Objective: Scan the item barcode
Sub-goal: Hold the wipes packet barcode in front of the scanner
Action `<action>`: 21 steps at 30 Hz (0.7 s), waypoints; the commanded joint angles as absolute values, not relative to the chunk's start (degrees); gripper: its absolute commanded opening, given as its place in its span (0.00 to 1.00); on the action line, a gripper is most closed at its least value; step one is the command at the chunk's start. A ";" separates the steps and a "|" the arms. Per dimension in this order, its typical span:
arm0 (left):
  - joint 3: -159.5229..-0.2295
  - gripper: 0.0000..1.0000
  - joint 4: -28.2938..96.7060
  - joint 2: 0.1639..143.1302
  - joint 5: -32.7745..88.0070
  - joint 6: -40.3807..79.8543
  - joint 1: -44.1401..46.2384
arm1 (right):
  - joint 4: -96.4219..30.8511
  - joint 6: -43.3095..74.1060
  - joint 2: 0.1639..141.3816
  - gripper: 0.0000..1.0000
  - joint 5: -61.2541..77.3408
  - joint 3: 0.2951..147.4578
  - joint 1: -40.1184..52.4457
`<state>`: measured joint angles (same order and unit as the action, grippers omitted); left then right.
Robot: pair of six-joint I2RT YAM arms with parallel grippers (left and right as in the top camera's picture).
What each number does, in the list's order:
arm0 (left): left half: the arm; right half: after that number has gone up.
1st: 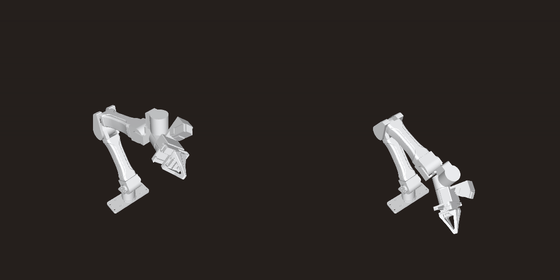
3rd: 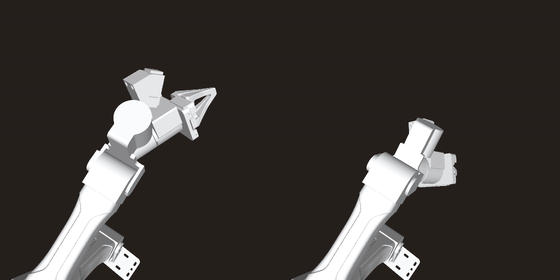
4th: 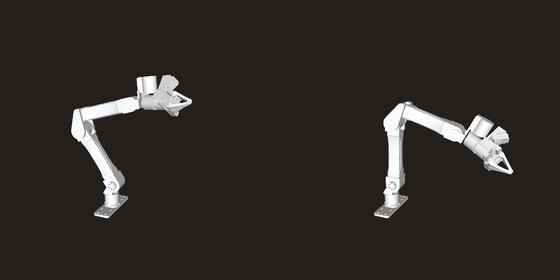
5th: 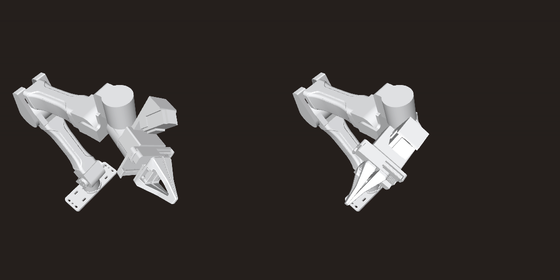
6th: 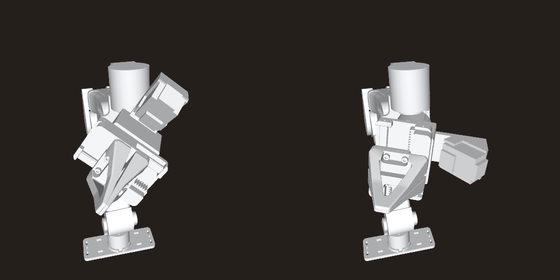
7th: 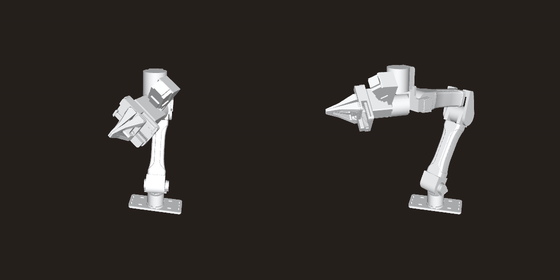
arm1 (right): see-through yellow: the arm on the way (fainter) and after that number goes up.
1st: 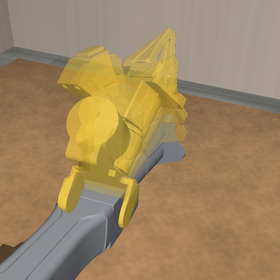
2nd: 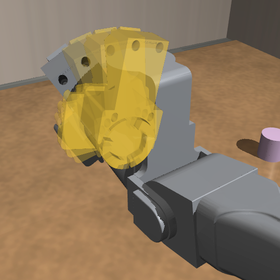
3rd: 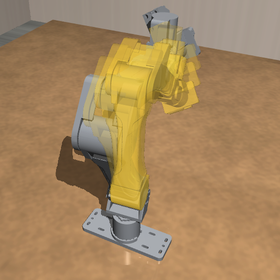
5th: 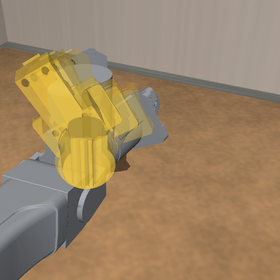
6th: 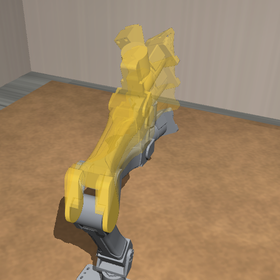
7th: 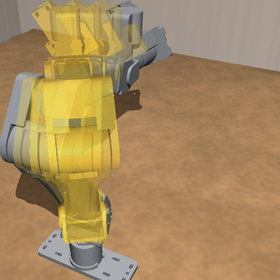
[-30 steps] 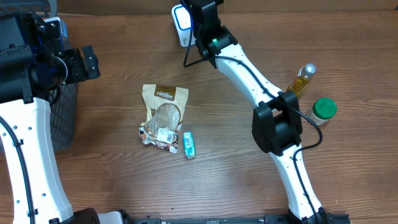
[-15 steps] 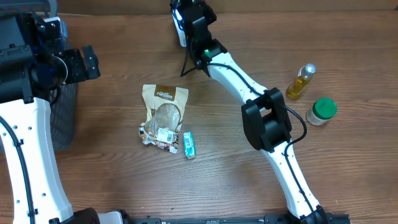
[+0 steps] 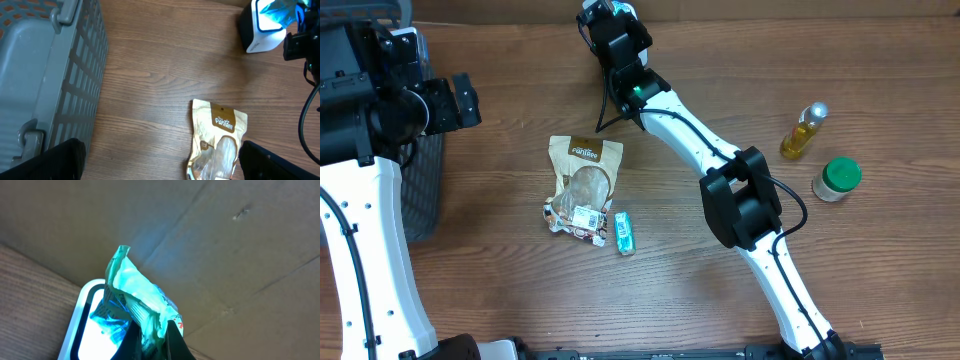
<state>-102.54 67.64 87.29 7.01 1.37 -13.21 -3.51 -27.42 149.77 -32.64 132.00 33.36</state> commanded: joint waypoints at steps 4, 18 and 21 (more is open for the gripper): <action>-103.18 1.00 67.44 87.37 6.90 1.72 -13.06 | 2.66 -31.27 149.64 0.04 -31.46 131.96 31.51; -103.18 0.99 67.44 87.37 6.90 1.72 -13.06 | 9.54 -29.82 149.93 0.04 -23.05 131.46 28.27; -103.18 1.00 67.44 87.37 6.90 1.72 -13.06 | 8.84 -29.82 149.93 0.04 -22.98 129.97 28.34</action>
